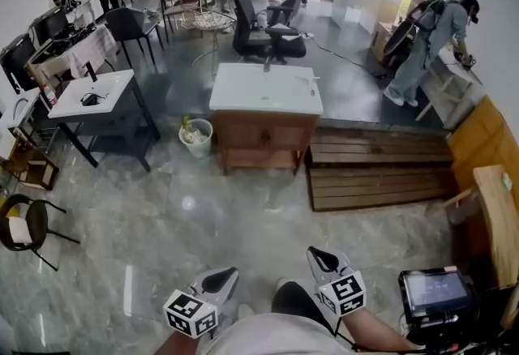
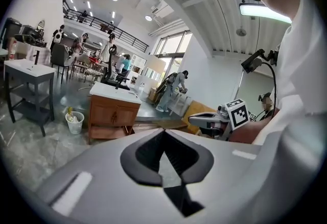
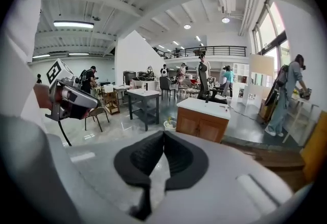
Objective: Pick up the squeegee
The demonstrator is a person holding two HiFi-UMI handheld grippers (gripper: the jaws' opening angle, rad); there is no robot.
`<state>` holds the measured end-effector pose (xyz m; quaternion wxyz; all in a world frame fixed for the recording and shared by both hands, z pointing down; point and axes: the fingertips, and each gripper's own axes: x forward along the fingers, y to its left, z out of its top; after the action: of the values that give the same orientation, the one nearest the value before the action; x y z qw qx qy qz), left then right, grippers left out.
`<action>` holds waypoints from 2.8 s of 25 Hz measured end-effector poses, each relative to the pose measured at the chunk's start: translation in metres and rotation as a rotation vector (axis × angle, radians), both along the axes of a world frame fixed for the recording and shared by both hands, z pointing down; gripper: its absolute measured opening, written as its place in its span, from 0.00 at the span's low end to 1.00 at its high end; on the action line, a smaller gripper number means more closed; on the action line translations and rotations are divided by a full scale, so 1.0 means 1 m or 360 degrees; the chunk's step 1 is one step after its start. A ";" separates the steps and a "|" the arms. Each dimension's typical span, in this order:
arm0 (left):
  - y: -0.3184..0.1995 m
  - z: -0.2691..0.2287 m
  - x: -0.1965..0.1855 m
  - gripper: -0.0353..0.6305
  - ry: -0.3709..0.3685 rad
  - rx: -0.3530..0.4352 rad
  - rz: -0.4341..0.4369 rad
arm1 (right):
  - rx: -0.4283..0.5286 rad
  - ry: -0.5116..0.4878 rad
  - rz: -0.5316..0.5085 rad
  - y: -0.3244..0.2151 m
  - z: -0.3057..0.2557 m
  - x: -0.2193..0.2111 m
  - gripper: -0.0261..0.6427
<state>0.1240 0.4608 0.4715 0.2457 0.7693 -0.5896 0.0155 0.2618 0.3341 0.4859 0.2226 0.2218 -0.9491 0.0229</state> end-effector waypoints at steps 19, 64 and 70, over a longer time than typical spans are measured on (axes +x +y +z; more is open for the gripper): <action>-0.272 -0.026 -0.088 0.11 -0.0125 0.0044 -0.0006 | 0.0055 -0.0064 0.0018 -0.276 0.005 -0.107 0.20; -0.669 -0.036 -0.328 0.06 -0.0084 0.0036 0.0188 | -0.0026 0.0249 0.0749 -0.846 0.131 -0.266 0.27; -0.699 -0.031 -0.325 0.06 -0.0120 -0.0038 0.0047 | -0.0098 0.0274 0.0779 -0.905 0.177 -0.263 0.31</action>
<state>-0.2012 -0.2379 0.4406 0.2320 0.7738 -0.5868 0.0551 -0.0009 -0.5713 0.6631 0.2970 0.4390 -0.8436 0.0859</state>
